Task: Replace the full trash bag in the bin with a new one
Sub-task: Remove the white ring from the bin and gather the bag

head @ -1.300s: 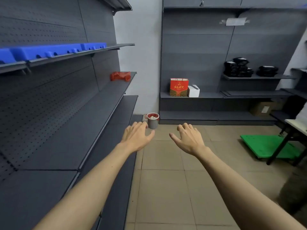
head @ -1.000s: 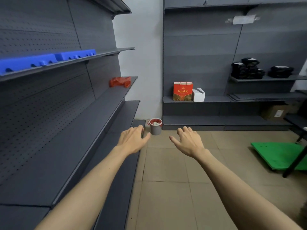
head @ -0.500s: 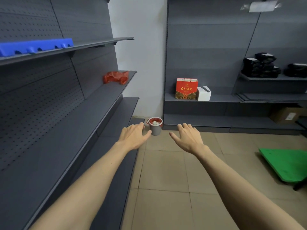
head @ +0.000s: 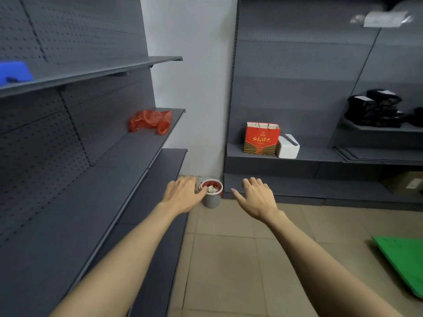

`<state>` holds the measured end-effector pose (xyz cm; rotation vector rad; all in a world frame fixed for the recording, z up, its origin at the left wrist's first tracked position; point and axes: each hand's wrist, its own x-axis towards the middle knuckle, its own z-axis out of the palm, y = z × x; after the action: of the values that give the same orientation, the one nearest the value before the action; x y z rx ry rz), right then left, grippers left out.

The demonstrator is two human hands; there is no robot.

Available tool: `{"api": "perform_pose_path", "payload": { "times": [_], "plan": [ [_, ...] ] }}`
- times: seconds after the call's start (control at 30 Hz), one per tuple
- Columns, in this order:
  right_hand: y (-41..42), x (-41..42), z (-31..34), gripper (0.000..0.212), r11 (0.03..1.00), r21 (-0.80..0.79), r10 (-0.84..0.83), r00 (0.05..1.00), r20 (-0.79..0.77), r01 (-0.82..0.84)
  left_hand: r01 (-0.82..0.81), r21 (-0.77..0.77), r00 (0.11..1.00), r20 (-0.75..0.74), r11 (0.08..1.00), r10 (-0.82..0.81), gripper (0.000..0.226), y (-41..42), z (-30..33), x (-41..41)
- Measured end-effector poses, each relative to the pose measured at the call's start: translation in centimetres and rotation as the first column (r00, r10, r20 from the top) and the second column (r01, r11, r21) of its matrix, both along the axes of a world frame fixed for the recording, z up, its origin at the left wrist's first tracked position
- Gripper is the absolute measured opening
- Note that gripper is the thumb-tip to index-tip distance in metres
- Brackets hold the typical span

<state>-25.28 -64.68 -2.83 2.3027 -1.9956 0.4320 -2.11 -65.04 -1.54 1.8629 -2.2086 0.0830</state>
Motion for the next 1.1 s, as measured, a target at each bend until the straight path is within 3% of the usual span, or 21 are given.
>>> {"api": "perform_pose_path", "payload": {
  "times": [0.7, 1.1],
  "plan": [
    [-41.4, -4.5, -3.6, 0.057, 0.994, 0.061, 0.096, 0.993, -0.074, -0.091, -0.060, 0.068, 0.998, -0.017, 0.996, 0.061, 0.050, -39.5, -3.1, -5.2],
    [-60.4, -3.8, -6.9, 0.058, 0.979, 0.125, 0.168, 0.983, -0.070, -0.159, -0.100, 0.126, 0.994, -0.032, 0.987, 0.105, 0.047, -57.0, -6.8, -5.2]
  ]
}}
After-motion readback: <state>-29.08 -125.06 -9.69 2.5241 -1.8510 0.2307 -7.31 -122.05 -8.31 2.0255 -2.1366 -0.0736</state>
